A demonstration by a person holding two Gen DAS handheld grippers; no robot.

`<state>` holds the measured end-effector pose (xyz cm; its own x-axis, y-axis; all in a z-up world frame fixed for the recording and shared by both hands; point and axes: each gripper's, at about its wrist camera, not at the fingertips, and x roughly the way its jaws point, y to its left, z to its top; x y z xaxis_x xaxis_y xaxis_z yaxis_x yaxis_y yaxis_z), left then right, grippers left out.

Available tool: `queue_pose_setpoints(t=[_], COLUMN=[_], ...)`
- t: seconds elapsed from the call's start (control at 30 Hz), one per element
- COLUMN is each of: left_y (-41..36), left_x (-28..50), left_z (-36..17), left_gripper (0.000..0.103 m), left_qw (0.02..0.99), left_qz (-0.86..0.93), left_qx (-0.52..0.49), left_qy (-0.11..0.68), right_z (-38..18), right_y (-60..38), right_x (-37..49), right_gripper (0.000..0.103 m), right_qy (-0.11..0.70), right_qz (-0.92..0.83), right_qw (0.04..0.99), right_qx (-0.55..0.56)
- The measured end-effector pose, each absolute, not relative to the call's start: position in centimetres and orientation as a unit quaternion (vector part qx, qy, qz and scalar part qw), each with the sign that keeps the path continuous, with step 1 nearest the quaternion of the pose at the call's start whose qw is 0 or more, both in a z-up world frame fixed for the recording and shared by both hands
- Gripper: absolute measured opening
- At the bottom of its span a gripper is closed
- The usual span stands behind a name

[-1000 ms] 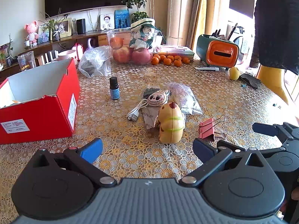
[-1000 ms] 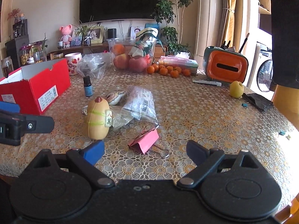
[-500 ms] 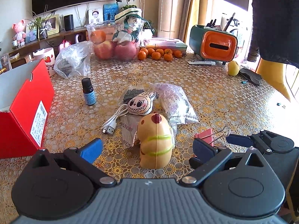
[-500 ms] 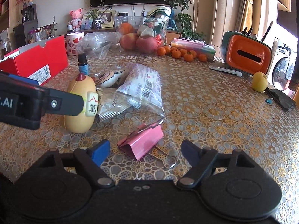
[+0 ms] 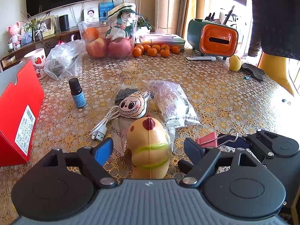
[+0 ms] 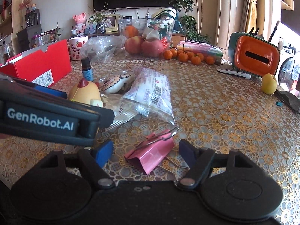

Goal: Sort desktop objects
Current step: 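Move left gripper to the yellow chick toy while right gripper approaches the pink binder clip, then close left gripper on the chick toy while right gripper closes on the binder clip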

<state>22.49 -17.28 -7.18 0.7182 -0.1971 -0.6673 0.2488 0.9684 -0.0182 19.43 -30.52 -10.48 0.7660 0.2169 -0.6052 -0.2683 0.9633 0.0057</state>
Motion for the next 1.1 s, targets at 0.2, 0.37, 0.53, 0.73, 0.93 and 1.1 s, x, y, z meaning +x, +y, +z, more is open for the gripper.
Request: queue_pose_setpoints(t=[0.2, 0.37, 0.53, 0.73, 0.93, 1.1], left_y=[-17.4, -17.3, -17.0, -16.3, -15.1, -14.2], left_x=[22.7, 22.7, 22.5, 21.5, 20.2, 19.1], left_z=[-7.4, -7.3, -7.0, -6.5, -5.5, -4.8], left_gripper=[0.06, 0.048, 0.046, 0.045, 0.045, 0.045], left_qw=[0.925, 0.926, 0.925, 0.926, 0.928, 0.93], left_qz=[-0.123, -0.126, -0.127, -0.124, -0.123, -0.122], left_qx=[0.035, 0.035, 0.031, 0.027, 0.02, 0.016], left_qy=[0.359, 0.355, 0.357, 0.354, 0.351, 0.347], right_z=[-10.3, -10.1, -9.6, -8.9, -8.0, -7.6], right_y=[-30.5, -30.7, -30.7, -30.3, -29.8, -29.3], right_x=[19.5, 19.3, 19.2, 18.6, 18.1, 17.6], right_gripper=[0.057, 0.047, 0.038, 0.028, 0.022, 0.022], right_qy=[0.314, 0.315, 0.318, 0.315, 0.316, 0.313], right_qz=[0.12, 0.116, 0.111, 0.111, 0.115, 0.11], right_qw=[0.941, 0.941, 0.941, 0.941, 0.94, 0.941], right_qx=[-0.041, -0.039, -0.035, -0.051, -0.055, -0.072])
